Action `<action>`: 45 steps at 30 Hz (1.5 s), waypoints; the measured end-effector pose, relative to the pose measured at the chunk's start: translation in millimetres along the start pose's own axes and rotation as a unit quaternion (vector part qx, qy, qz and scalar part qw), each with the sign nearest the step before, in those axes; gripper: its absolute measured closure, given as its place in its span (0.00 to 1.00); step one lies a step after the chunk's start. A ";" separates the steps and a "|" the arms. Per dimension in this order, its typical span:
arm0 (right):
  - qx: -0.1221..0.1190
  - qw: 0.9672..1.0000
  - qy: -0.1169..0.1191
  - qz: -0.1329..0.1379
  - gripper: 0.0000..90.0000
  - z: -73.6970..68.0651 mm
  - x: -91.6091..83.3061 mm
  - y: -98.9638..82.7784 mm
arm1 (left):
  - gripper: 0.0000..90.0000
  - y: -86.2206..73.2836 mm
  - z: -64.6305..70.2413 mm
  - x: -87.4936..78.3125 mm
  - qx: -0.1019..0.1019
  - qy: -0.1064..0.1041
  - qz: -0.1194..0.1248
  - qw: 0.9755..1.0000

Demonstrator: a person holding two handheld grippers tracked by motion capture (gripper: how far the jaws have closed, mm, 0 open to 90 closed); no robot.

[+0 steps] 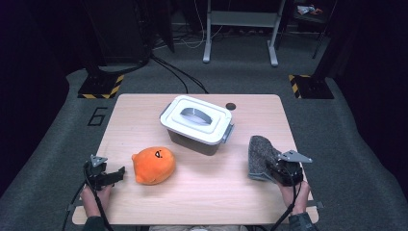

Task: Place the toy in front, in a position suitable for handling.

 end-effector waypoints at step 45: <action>0.014 0.999 0.008 -0.038 0.03 -36.8 16.8 -60.1 | 0.15 0.2 0.0 0.2 -0.001 0.000 0.000 1.000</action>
Point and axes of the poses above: each handheld gripper's, and its own axes: x roughly forward along the jaws, y roughly out of its top, z roughly to its right, the point moved 3 cm from there along x, roughly forward along the jaws, and after that the axes turned 14 degrees about -x, right-handed, at the moved point
